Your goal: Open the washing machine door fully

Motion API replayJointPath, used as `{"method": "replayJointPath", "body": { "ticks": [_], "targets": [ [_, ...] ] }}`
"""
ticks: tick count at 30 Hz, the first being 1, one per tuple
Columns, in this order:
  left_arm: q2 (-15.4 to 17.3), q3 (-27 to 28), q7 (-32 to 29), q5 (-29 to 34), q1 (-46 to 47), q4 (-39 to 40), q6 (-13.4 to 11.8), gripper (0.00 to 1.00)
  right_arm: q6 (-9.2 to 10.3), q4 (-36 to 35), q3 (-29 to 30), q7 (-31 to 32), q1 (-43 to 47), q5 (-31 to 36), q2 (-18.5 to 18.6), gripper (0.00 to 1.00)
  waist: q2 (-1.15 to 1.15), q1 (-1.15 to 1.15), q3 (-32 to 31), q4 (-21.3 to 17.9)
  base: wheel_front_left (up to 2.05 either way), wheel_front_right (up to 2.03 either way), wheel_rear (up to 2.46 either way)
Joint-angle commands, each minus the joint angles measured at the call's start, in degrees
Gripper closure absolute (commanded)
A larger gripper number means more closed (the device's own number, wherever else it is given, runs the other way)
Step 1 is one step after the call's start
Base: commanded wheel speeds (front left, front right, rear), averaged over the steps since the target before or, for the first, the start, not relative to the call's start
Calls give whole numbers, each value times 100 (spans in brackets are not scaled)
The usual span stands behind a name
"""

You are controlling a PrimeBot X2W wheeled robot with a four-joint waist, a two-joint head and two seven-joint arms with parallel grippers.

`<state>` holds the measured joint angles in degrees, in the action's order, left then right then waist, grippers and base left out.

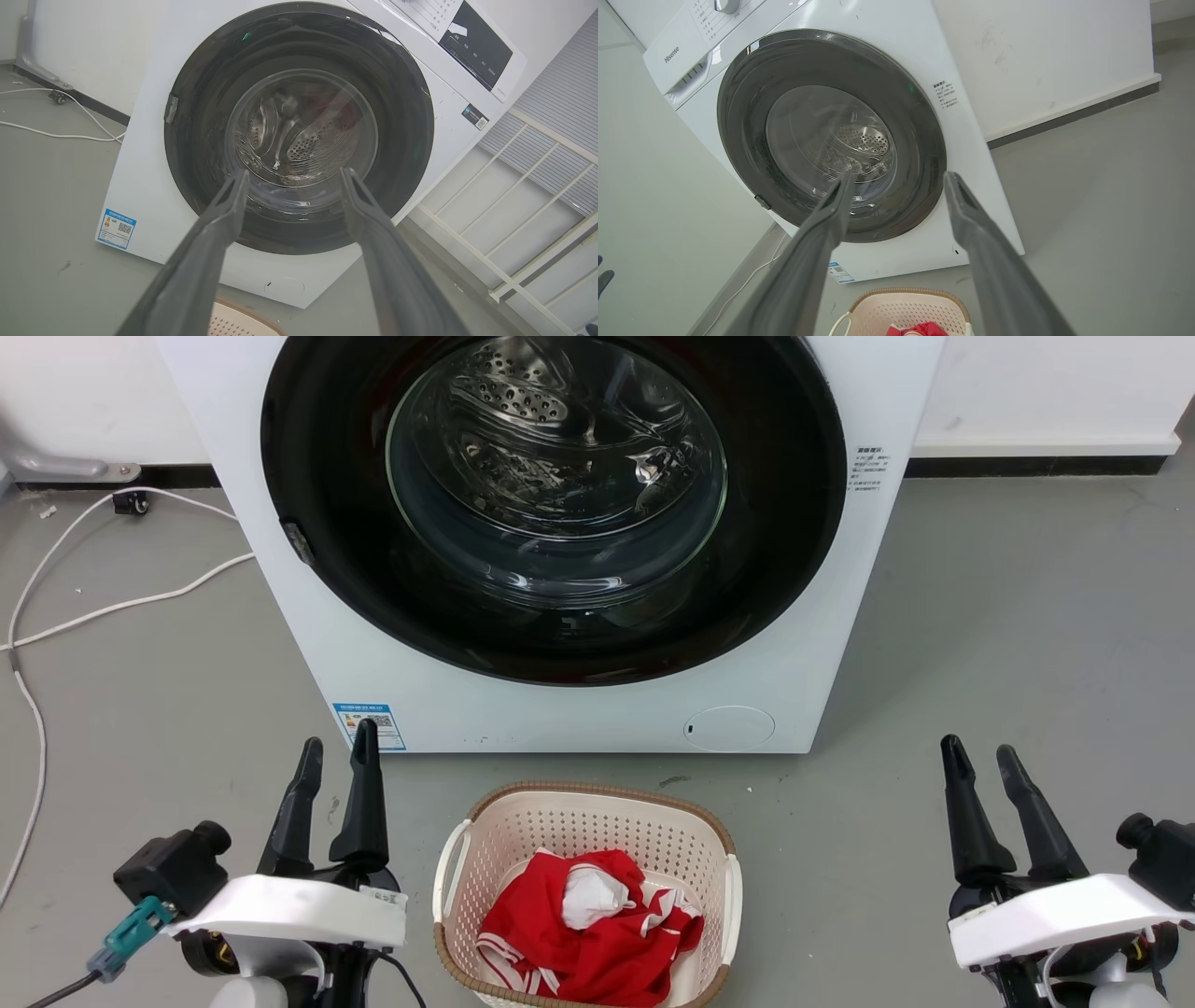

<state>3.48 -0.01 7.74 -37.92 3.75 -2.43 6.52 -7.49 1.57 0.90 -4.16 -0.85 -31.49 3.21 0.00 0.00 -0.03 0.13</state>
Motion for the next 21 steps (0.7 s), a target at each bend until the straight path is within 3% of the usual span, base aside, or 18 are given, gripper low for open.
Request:
{"method": "replayJointPath", "body": {
  "ticks": [1,21],
  "targets": [
    [12,-38,52,261,3,92,-23,0,0,-124,-24,-15,-2,225,-10,0,0,0,-2,1,0,0,0],
    [141,-386,318,1802,-67,173,-214,0,0,-217,46,47,32,1688,-23,0,0,0,-4,29,0,0,0]
  ]
}}
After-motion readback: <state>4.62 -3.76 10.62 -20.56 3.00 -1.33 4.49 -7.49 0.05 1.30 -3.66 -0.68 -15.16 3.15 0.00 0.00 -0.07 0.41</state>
